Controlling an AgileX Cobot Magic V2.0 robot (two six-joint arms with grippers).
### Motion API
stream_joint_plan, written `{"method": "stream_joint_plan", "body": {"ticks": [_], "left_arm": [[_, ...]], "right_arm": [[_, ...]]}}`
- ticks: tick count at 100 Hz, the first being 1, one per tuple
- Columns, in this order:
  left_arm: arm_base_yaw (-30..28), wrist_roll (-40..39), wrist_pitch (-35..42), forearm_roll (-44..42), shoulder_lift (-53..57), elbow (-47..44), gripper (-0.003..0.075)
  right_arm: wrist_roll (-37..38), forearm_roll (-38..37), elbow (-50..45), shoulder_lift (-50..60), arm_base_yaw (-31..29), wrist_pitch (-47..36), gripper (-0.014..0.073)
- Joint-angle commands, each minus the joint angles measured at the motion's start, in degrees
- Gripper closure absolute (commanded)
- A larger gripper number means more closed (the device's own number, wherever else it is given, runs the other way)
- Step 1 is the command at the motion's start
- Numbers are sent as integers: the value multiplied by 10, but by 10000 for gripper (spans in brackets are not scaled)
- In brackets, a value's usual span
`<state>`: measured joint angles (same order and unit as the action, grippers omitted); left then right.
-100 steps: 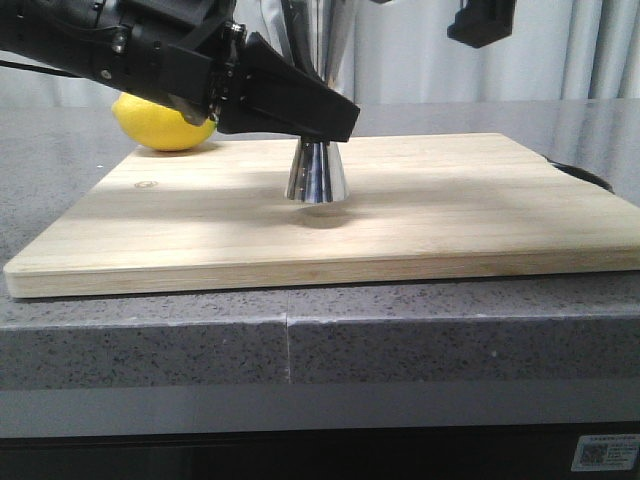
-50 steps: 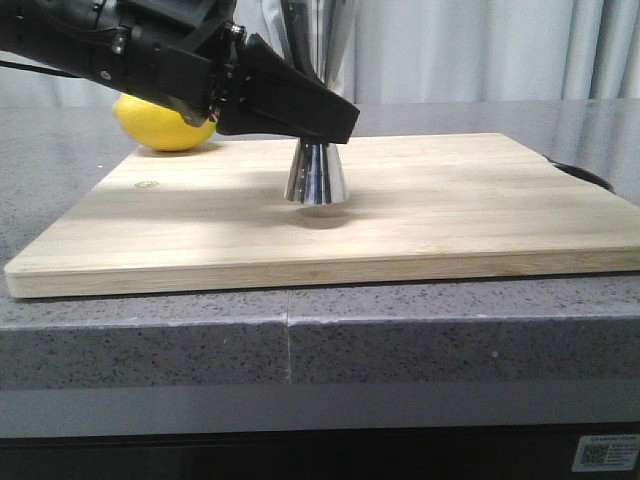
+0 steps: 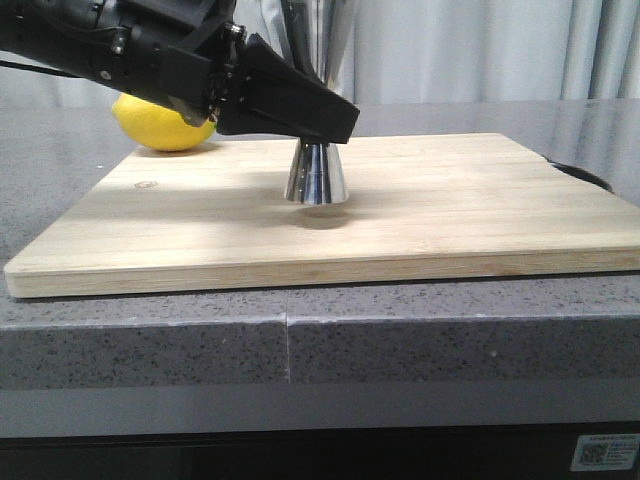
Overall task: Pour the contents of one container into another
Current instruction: 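Tilt the glass beaker back upright with the right gripper, then lower the beaker with the right gripper onto the board's far corner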
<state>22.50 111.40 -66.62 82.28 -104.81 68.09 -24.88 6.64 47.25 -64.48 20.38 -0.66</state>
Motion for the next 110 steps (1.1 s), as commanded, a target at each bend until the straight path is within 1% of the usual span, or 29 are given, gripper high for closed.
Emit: {"method": "stream_joint_plan", "body": {"ticks": [1,9,23,27,37,45,55,67,79,102,110], "left_arm": [[5,-3,-61,47,33,16,739],[5,-3,-61,47,33,16,739],[5,-3,-61,47,33,16,739],[5,-3,-61,47,33,16,739],[5,-3,-61,47,33,16,739],[5,-3,-61,47,33,16,739],[5,-3,-61,47,33,16,739],[5,-3,-61,47,33,16,739],[5,-3,-61,47,33,16,739],[5,-3,-61,47,33,16,739],[5,-3,-61,47,33,16,739]], "right_arm": [[0,17,-18,17,-4,-103,431],[0,19,-63,17,-4,-171,439],[23,19,-141,17,-4,-292,504],[31,19,-156,16,-4,-315,518],[44,19,-186,5,-4,-339,524],[45,19,-189,-12,-4,-347,524],[55,19,-190,-45,-4,-394,524],[93,19,-190,-94,-4,-442,524],[107,19,-190,-143,-4,-486,524],[130,14,-166,-216,-4,-537,524],[130,14,-151,-233,-4,-542,524]]}}
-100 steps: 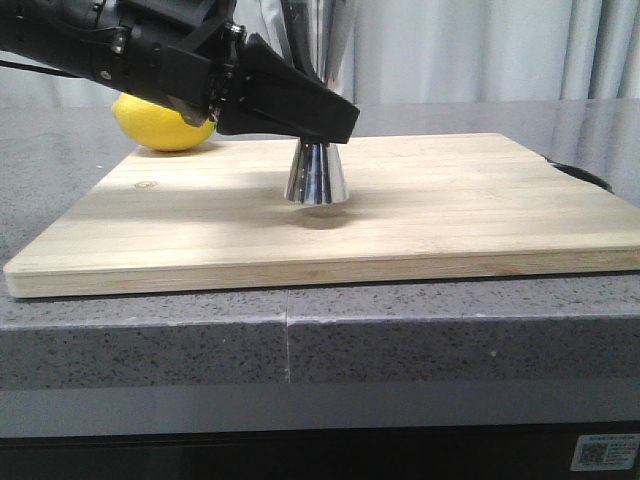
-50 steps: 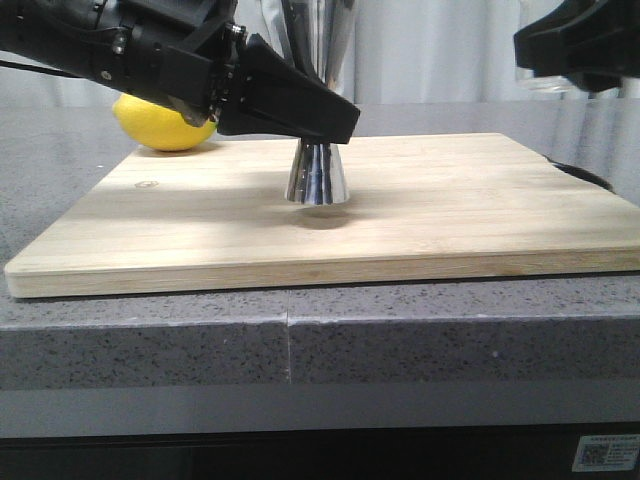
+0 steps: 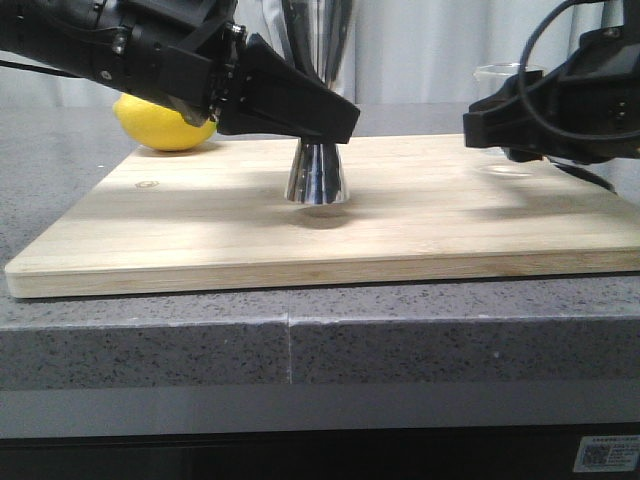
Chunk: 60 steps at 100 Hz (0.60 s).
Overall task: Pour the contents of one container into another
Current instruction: 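Lower the beaker with the right gripper onto the board's far corner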
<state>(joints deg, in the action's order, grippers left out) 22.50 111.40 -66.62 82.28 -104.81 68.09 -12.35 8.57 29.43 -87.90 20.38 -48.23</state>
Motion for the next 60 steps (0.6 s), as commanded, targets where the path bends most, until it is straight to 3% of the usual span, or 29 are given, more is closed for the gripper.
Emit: {"method": "stream_joint_plan", "body": {"ticks": [1,60], "left_arm": [[5,-3,-61,47,33,16,739],[5,-3,-61,47,33,16,739]], "right_arm": [[4,-5,28,0,-4,-66,524],[4,-5,87,-69,-4,-75,524]]}}
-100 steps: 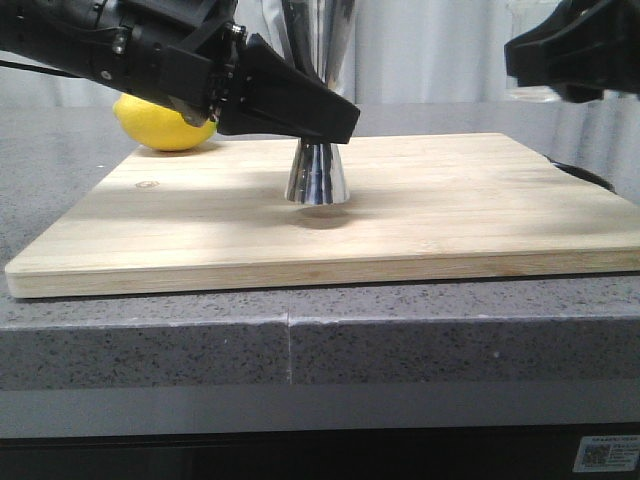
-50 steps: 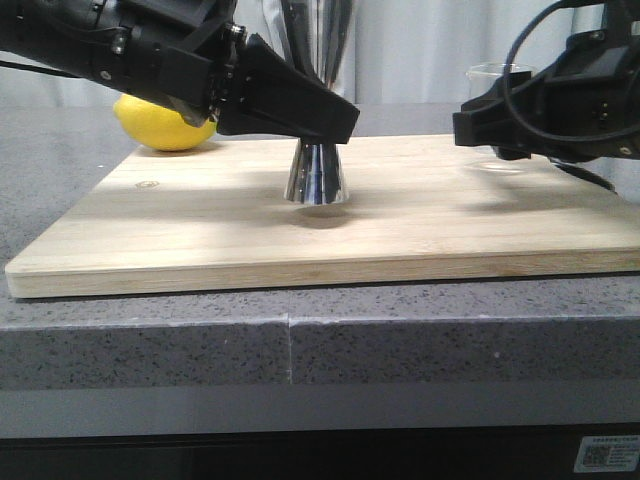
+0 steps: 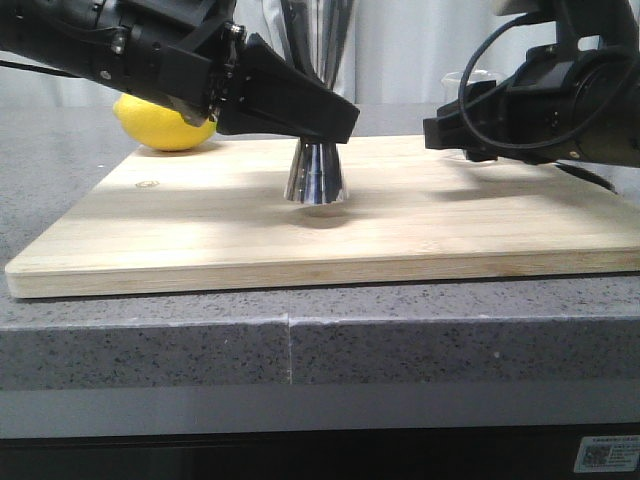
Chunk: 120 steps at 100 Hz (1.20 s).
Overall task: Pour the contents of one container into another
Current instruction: 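Lower the beaker with the right gripper onto the board's far corner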
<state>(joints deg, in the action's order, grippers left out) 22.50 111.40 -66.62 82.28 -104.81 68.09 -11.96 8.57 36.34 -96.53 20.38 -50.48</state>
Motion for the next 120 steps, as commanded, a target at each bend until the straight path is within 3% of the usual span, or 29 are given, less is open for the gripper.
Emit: {"method": "stream_joint_plan", "body": {"ticks": [1,120], "left_arm": [[5,-3,-61,47,33,16,739],[5,-3,-61,47,33,16,739]], "right_arm": [[0,-5,17,18,-4,-52,524],[0,-5,17,-7,-22,-51,522]]}}
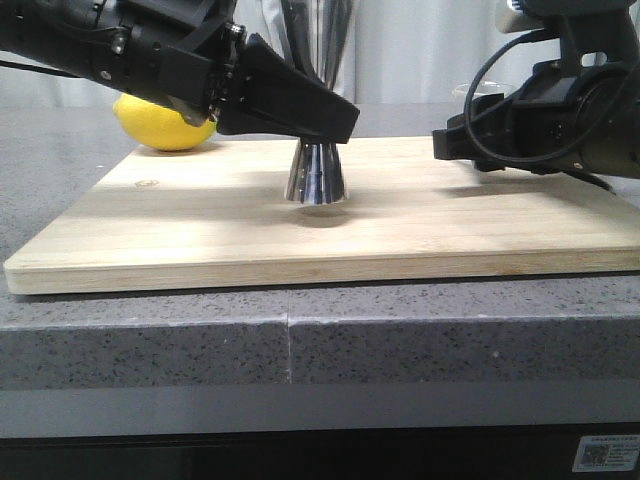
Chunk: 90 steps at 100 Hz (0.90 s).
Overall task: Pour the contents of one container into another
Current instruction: 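Lower the beaker with the right gripper onto the board's far corner, then open the right gripper, release the beaker, and lift away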
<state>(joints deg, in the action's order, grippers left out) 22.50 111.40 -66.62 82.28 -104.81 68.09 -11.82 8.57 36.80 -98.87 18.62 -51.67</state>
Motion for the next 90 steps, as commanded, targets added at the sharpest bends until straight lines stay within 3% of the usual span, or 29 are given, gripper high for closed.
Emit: {"method": "stream_joint_plan", "body": {"ticks": [1,34,90], "left_arm": [[5,-3,-61,47,33,16,739],[5,-3,-61,47,33,16,739],[5,-3,-61,47,33,16,739]], "right_arm": [[-1,-5,13,17,-4,-38,521],[-1,-5,13,17,-4,-14,379],[-1,-5,13,25,-4,-5,358]]}}
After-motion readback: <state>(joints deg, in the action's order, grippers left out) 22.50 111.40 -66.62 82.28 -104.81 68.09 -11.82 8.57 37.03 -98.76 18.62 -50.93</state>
